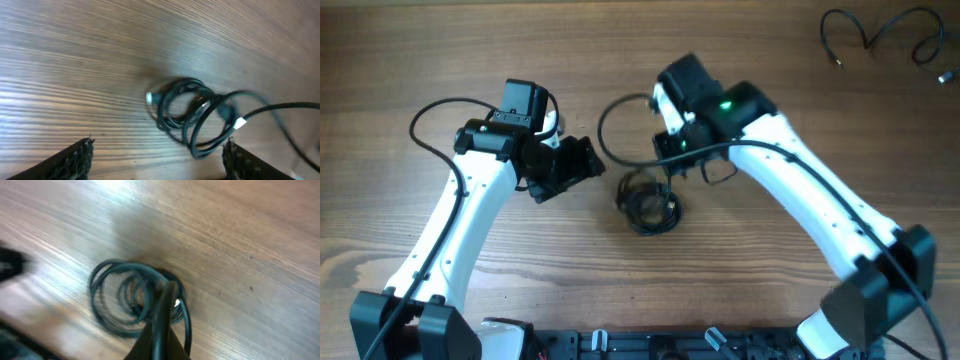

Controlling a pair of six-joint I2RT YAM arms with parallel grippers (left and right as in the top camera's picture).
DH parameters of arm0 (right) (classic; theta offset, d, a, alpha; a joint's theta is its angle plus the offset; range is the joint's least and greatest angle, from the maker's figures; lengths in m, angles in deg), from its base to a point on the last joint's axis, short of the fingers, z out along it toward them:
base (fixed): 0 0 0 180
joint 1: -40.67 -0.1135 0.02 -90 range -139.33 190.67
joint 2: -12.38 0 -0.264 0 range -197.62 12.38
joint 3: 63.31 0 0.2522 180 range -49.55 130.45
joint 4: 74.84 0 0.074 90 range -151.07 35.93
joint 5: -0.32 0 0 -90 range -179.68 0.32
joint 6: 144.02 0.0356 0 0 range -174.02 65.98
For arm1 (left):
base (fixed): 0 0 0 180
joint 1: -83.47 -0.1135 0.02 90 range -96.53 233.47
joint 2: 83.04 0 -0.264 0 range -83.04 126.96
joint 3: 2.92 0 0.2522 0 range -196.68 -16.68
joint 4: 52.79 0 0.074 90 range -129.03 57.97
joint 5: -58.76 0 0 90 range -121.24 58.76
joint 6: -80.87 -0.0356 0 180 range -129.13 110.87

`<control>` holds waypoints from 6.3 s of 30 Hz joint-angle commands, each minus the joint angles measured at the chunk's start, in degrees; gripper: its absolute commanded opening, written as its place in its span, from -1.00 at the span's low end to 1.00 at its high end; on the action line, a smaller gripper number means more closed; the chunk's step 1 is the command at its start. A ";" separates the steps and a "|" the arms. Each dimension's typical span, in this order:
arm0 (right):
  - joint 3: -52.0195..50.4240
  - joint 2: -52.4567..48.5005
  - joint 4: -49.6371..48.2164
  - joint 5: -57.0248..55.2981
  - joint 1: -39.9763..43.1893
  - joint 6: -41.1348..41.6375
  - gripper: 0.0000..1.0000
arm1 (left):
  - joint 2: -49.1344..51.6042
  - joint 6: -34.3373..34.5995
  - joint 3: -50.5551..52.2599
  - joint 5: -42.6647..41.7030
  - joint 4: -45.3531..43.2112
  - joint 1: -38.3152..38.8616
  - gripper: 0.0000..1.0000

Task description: Untangle cables

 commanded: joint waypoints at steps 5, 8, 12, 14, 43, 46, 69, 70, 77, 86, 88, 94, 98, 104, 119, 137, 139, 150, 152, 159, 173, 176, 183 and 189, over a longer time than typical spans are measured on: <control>6.45 5.11 -3.04 13.18 1.99 12.52 -0.91 | 0.17 -9.05 -0.02 -17.55 -1.07 0.02 0.75; 6.45 5.11 -5.84 17.18 2.03 16.09 -0.91 | 0.17 -9.11 -0.02 -17.25 -1.20 0.00 0.59; 6.45 5.11 -7.10 25.40 2.34 16.02 -0.91 | 0.48 -7.87 -0.02 -7.87 -2.21 0.00 -0.28; 6.45 5.11 -5.84 20.65 3.21 16.00 -0.91 | 0.50 -2.27 -0.02 4.50 -1.42 -0.02 -0.40; 6.12 -3.06 0.59 -7.17 7.13 25.70 -0.91 | 0.50 3.63 -0.02 10.34 -3.74 -2.51 -0.53; 6.12 -3.06 -0.57 -2.29 7.13 25.62 -0.91 | 0.57 6.84 -0.02 12.98 -2.67 -2.38 0.27; 6.12 -3.08 -5.90 11.67 7.13 20.98 -0.90 | 10.91 -6.69 1.57 8.28 -7.48 0.42 0.12; 6.12 -3.08 -5.90 11.67 7.13 20.96 -0.90 | 10.93 -6.71 2.73 8.33 -8.07 0.90 0.13; 6.12 -3.08 -6.03 11.69 7.13 20.96 -0.89 | 11.21 -6.45 6.82 13.53 -15.37 0.87 -0.14; 6.10 -3.08 -4.55 4.17 7.13 20.94 -0.91 | 10.62 -6.43 5.53 12.87 -15.82 0.55 -0.92; 5.49 -3.08 -3.13 -5.22 7.15 21.03 -0.91 | 7.69 -6.73 0.92 12.90 -10.16 0.13 -0.92; 5.07 -3.08 0.20 -18.84 11.93 25.49 -0.55 | -13.29 -1.38 -9.75 22.03 -5.40 0.11 -0.92; 5.07 -3.10 -2.62 3.34 12.31 17.11 0.79 | -15.65 5.77 -9.73 22.03 -3.67 0.11 -0.92; 5.07 -3.13 -0.37 24.24 11.10 -2.97 0.99 | -15.10 23.08 -9.75 25.18 -6.21 -2.21 -0.92; 5.05 -3.13 -8.55 10.78 -1.84 -5.99 0.71 | -13.55 40.35 -9.75 -5.57 -3.28 -4.98 -0.92; 5.05 -3.19 -1.55 -40.06 -1.42 25.31 -0.91 | -13.20 33.64 -9.73 49.13 8.46 -5.14 -0.92; 5.05 -3.17 -1.49 -43.63 -0.52 25.31 -0.91 | -13.20 33.66 -9.70 54.49 9.75 -5.16 -0.92; 5.05 -3.17 3.28 -35.67 24.37 22.32 -0.91 | -9.86 34.07 -9.66 59.91 12.85 -16.09 -0.92; 5.05 -3.17 3.41 -30.82 26.69 22.23 -0.91 | -9.86 34.05 -9.66 57.53 12.68 -16.94 -0.92; 5.05 -3.17 1.07 -14.64 28.06 22.32 -0.91 | -9.79 32.37 -9.66 35.45 9.25 -17.03 -0.63; 5.05 -3.17 3.21 -37.24 35.45 28.04 -0.91 | -4.63 17.51 -9.64 28.33 8.35 -16.98 1.00; 5.07 -3.17 -0.44 -37.40 45.57 23.39 -0.91 | -4.63 17.53 -9.64 28.33 9.62 -16.98 1.00; 5.11 -3.17 -17.00 -37.22 61.07 15.10 -0.92 | -4.63 17.53 -9.64 28.37 9.60 -16.98 1.00; 5.11 -5.25 -38.75 -35.26 63.32 4.90 -0.91 | -4.63 17.53 -9.64 28.37 9.60 -16.98 1.00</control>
